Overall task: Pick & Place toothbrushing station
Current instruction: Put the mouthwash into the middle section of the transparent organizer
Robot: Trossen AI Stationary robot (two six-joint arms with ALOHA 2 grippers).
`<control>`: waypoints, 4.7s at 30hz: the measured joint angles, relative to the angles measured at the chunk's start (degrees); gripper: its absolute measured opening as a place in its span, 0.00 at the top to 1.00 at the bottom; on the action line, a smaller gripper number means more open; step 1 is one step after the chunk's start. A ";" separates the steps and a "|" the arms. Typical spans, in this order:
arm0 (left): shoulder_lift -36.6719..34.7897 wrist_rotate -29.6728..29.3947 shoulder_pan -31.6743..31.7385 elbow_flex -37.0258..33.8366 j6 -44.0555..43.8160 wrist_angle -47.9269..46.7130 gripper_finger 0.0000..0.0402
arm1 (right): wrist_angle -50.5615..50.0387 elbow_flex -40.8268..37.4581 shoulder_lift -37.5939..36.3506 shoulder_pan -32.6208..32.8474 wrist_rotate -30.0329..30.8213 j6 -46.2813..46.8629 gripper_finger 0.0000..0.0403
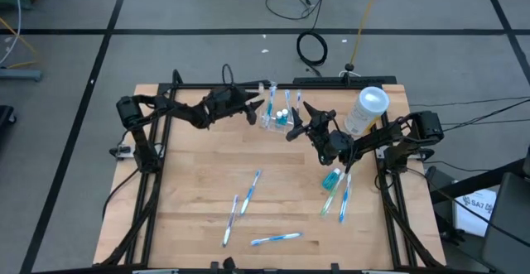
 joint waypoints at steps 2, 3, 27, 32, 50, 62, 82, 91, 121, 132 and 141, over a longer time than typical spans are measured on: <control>-0.01 0.16 0.14 1.71 -0.27 -4.78 0.51 | -0.71 0.00 0.00 0.00 0.01 0.00 0.47; -0.02 -0.09 0.12 2.50 -0.12 -7.29 0.50 | -0.88 0.00 0.00 0.00 0.01 -0.02 0.47; -12.45 0.82 0.11 12.93 -0.08 -45.46 0.47 | -38.33 0.07 -17.46 8.03 -3.69 13.82 0.47; -20.09 1.42 -1.45 12.93 -1.88 -53.28 0.47 | -60.51 0.07 -24.92 10.47 -11.32 36.55 0.47; -25.51 1.35 -11.95 12.88 -0.33 -76.33 0.47 | -83.01 0.02 -25.82 12.88 -31.26 48.78 0.47; -25.51 1.19 -14.00 12.88 0.40 -75.59 0.47 | -95.68 0.00 -25.81 12.90 -50.82 20.77 0.47; -25.52 1.17 -13.98 12.88 0.73 -73.78 0.47 | -113.80 -0.52 -25.18 12.93 -55.10 7.83 0.47; -25.52 1.17 -13.98 12.88 0.72 -73.78 0.47 | -112.09 -1.51 -20.88 12.88 -55.29 7.65 0.47; -25.52 1.17 -13.98 12.88 -1.18 -73.56 0.47 | -108.35 -1.51 -16.81 12.94 -55.76 3.02 0.61; -25.51 1.17 -13.98 12.88 -2.05 -73.20 0.47 | -103.00 0.19 -16.41 12.91 -51.41 2.29 0.61; -25.53 1.26 -14.05 12.86 -9.61 -67.62 0.47 | -79.76 0.81 -16.61 12.87 -30.96 -27.20 0.62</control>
